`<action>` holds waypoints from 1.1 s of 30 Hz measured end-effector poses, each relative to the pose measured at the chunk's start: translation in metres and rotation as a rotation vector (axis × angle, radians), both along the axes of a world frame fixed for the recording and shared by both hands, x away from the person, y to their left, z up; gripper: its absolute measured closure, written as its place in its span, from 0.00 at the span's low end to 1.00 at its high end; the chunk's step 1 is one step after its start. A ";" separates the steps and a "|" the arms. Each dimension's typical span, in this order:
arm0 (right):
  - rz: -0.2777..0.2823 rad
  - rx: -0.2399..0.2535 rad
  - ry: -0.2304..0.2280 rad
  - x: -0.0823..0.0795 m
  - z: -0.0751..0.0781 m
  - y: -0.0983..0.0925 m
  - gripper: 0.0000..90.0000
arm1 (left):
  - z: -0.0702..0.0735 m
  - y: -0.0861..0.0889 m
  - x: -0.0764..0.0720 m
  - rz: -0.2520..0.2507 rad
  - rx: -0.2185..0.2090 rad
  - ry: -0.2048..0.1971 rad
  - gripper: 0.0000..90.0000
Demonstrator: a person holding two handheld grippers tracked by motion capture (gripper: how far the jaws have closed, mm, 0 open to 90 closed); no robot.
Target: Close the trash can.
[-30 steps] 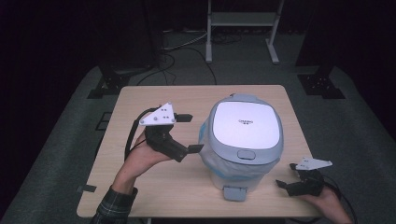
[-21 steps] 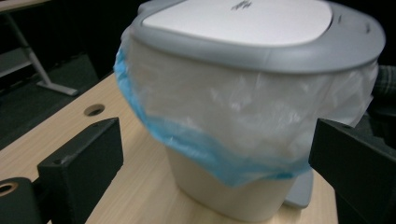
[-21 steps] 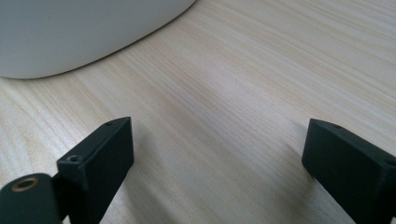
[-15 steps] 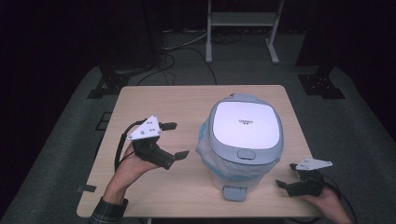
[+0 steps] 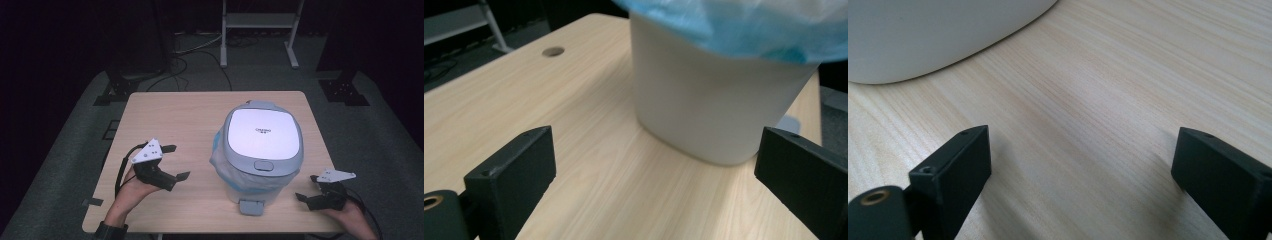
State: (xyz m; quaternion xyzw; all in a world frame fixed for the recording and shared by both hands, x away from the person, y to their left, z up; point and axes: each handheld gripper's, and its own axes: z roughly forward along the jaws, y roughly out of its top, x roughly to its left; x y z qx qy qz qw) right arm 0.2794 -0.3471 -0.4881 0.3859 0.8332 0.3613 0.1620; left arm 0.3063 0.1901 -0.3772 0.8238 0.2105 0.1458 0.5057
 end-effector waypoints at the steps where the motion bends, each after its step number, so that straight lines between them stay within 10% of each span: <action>1: 0.000 0.000 0.001 0.000 0.000 0.000 0.09 | -0.005 0.004 0.000 0.016 0.008 0.006 0.02; 33: 0.000 0.000 0.000 0.000 0.000 0.000 0.09 | -0.093 0.061 -0.008 0.231 0.270 0.174 0.02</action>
